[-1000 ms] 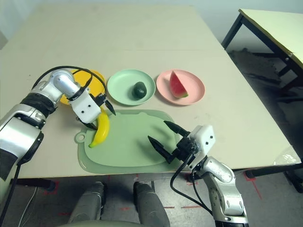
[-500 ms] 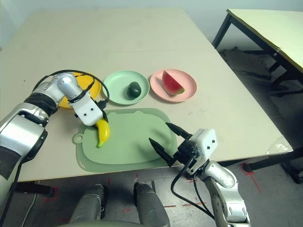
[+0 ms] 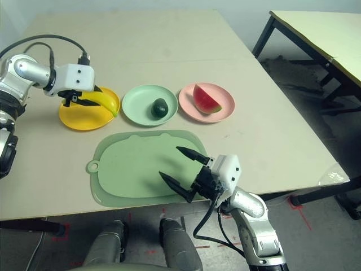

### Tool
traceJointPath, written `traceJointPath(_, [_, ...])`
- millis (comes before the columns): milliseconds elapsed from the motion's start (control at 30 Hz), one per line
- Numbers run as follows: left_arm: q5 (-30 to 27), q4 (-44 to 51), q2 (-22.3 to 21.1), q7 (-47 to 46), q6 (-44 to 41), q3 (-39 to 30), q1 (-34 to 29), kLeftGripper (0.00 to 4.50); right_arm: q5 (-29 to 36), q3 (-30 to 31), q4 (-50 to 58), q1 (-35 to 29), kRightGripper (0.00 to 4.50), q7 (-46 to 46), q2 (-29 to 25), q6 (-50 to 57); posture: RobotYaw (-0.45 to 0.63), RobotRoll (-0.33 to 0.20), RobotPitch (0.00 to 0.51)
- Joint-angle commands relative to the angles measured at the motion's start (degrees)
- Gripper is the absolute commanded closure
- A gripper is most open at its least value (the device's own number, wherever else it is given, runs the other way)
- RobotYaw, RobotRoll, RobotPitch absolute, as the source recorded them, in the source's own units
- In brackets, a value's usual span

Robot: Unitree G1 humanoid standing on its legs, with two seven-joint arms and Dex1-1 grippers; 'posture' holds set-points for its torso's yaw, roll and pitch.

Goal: Place the fruits into color-matched plates.

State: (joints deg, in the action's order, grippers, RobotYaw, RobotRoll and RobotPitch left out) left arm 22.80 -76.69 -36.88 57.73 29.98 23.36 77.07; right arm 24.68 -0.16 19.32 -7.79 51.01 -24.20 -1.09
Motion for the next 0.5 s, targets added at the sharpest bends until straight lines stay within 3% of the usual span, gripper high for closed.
traceJointPath(33, [2.58, -1.10, 1.38, -4.18, -2.35, 0.36, -2.36, 2.79, 1.10, -0.26, 1.01, -0.67, 0.00, -0.83, -0.70, 1.67, -0.17, 0.000, 0.126])
traceJointPath(167, [2.88, -1.51, 2.43, -7.16, -4.86, -0.86, -4.45, 2.79, 1.34, -0.54, 2.11, -1.93, 0.00, -2.01, -0.72, 2.56, -0.18, 0.000, 0.127])
traceJointPath(433, [3.83, -1.69, 1.88, -10.06, -6.33, -1.27, -5.15, 0.04, 1.82, -1.09, 2.76, -2.90, 0.00, -4.01, -0.53, 2.88, -0.19, 0.000, 0.127])
traceJointPath(500, [3.88, -1.63, 1.49, -10.52, -6.26, -1.62, -4.60, 0.04, 2.25, -1.37, 2.67, -2.44, 0.00, -4.38, -0.48, 3.18, -0.19, 0.000, 0.128])
